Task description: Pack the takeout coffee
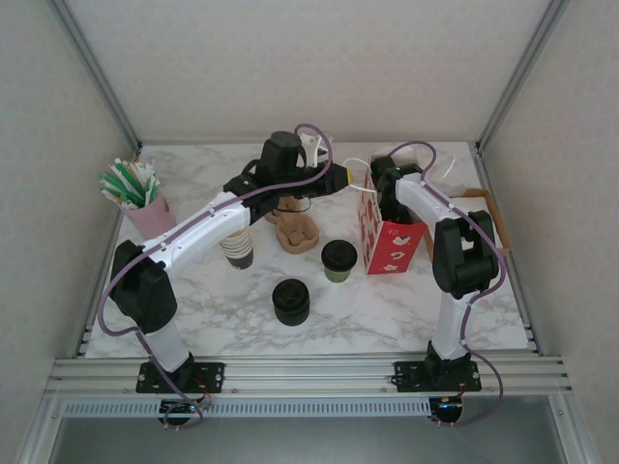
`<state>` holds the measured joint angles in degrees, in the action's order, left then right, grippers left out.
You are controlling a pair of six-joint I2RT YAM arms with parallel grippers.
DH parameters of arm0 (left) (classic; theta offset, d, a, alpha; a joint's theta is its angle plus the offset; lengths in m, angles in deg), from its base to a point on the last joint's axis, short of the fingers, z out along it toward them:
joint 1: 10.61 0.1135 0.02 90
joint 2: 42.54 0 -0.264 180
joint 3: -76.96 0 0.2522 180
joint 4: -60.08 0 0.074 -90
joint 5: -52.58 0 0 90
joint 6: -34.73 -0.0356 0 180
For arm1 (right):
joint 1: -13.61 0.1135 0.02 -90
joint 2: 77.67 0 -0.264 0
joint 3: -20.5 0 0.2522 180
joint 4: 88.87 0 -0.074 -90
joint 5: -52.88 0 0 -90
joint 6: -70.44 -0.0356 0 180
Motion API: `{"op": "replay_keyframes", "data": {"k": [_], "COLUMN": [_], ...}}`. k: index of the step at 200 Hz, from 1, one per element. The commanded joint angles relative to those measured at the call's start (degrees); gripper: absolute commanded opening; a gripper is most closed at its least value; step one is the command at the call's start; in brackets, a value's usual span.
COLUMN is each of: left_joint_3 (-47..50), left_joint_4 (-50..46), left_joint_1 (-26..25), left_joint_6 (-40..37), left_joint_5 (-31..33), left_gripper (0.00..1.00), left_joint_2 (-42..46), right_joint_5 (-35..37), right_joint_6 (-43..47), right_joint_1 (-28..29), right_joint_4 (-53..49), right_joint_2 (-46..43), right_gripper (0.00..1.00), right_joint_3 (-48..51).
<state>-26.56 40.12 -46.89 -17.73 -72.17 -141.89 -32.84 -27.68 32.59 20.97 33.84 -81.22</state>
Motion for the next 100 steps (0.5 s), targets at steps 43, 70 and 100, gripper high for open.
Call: {"op": "replay_keyframes", "data": {"k": [43,70,100], "left_joint_3": [0.72,1.96,2.71], "left_joint_4": [1.18,1.87,2.15], "left_joint_1": [0.24,0.07,0.11], "left_joint_6": [0.43,0.87,1.00], "left_joint_5": [0.37,0.55,0.86], "left_gripper": [0.00,0.04,0.11], "left_joint_2": [2.19,2.65,2.75], "right_joint_5": [-1.96,-1.34,-0.45], "right_joint_6": [2.30,3.02,2.96], "right_joint_1": [0.55,0.64,0.79], "right_joint_4": [-3.14,-4.56,-6.17], "right_joint_2": [-1.06,-0.30,-1.06], "right_gripper": [0.51,0.55,0.58], "right_joint_3": [-5.71,-8.04,-9.44]}}
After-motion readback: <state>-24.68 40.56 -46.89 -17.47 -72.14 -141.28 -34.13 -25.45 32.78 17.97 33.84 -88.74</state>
